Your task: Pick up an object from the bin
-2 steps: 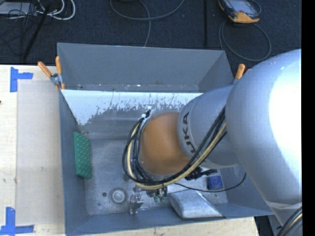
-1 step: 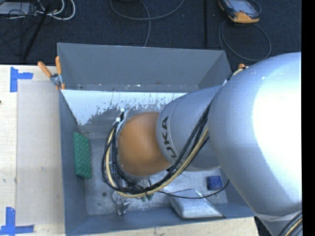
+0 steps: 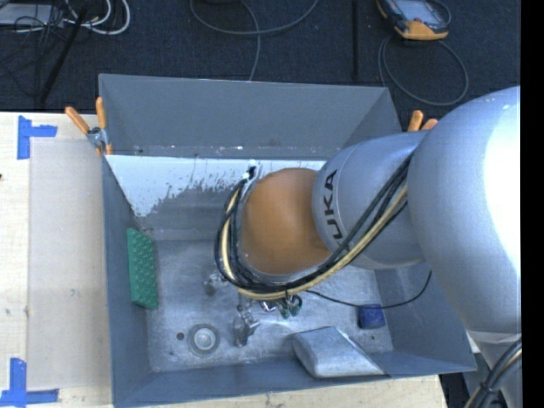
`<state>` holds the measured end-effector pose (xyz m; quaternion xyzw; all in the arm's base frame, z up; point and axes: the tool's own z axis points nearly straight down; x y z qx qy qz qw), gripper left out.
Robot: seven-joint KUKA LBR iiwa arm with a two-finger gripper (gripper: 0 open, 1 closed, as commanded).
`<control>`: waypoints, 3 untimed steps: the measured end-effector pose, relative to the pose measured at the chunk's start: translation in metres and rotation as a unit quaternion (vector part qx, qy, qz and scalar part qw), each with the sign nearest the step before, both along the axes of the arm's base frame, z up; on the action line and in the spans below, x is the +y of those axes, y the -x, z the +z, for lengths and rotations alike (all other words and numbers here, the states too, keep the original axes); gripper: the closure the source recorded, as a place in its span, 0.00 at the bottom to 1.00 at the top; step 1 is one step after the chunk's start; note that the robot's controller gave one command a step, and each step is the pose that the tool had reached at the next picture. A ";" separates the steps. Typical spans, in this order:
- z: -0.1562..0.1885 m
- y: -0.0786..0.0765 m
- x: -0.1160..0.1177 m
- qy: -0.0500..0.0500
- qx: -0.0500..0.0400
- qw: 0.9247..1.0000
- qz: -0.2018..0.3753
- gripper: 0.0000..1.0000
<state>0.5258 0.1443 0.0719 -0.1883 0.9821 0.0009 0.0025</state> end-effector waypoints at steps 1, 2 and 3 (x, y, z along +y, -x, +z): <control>-0.001 0.035 0.037 0.001 0.002 0.993 0.115 0.00; 0.000 0.034 0.036 0.001 0.003 0.994 0.113 1.00; 0.134 0.020 0.029 0.001 -0.002 0.995 0.098 1.00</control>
Offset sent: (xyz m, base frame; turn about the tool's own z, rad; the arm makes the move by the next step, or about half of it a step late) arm -0.0345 0.0348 -0.0019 -0.2297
